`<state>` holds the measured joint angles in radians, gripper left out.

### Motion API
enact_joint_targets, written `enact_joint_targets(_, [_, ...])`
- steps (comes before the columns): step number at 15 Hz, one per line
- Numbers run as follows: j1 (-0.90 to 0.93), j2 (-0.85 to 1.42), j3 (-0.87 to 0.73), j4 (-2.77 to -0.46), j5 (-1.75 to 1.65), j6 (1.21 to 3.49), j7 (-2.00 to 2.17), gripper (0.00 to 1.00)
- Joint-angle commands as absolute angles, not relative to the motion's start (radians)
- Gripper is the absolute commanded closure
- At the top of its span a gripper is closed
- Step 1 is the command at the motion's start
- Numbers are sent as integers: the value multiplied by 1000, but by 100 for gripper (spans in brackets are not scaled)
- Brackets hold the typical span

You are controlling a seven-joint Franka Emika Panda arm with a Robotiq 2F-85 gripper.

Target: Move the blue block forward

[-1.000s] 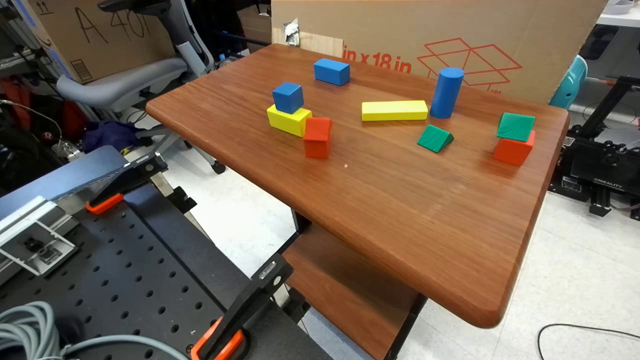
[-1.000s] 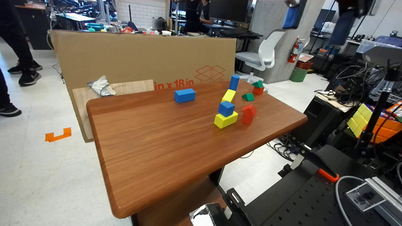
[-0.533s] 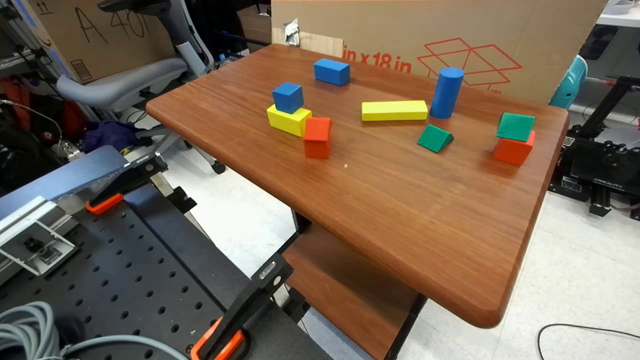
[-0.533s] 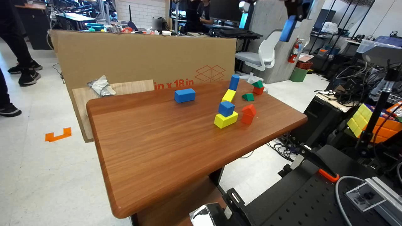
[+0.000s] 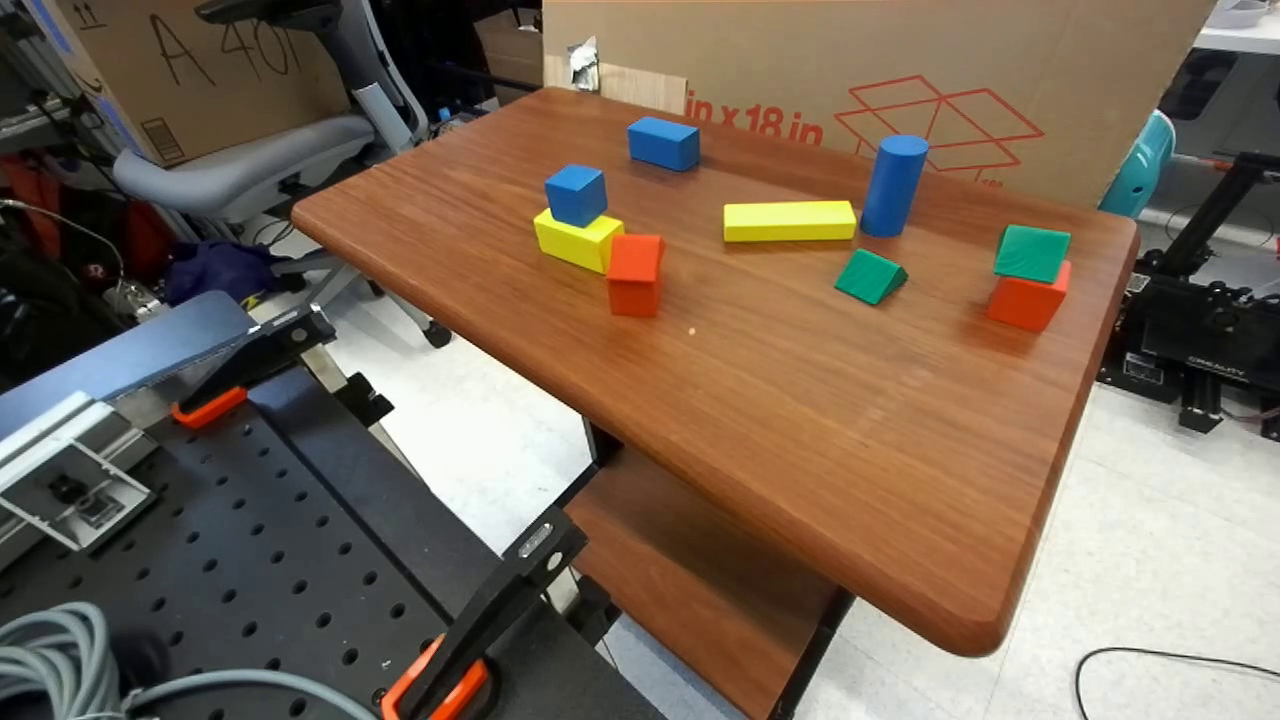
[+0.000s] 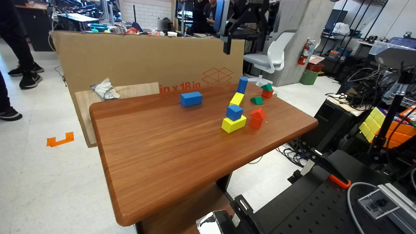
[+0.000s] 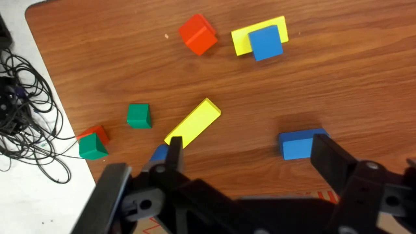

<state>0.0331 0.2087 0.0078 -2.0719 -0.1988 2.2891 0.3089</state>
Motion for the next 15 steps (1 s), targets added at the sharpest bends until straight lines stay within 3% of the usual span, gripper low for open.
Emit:
enact_joint_targets(1, [78, 331, -2, -1975, -252, 2328, 349, 0])
enact_joint_targets(15, [120, 611, 9, -1715, -64, 2357, 302, 0])
